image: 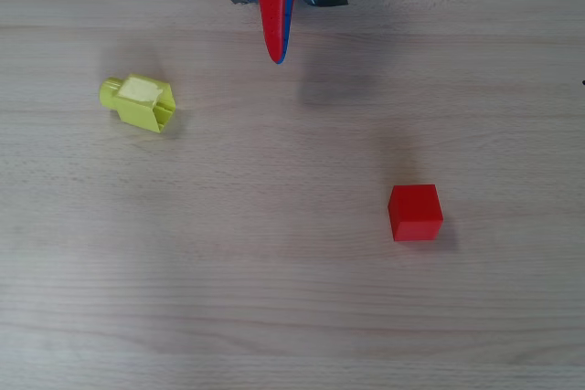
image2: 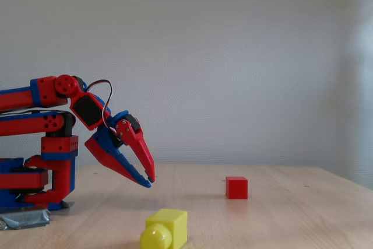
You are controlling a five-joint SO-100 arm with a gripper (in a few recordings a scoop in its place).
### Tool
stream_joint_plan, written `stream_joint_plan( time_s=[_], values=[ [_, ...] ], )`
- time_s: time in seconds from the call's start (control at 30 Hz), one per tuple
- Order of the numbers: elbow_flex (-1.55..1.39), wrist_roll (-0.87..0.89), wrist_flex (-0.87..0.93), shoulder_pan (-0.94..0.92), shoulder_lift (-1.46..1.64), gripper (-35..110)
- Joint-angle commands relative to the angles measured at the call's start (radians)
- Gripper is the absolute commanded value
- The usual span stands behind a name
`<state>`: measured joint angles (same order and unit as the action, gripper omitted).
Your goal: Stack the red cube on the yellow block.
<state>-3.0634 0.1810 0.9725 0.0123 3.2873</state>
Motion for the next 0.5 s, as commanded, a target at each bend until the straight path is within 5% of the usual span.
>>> stream_joint_plan(
  time_s=[0.0,0.47],
  values=[
    [0.048,-0.006,-0.015,0.006,-0.055,0],
    [0.084,-0.011,-0.038,0.032,-0.107,6]
  ],
)
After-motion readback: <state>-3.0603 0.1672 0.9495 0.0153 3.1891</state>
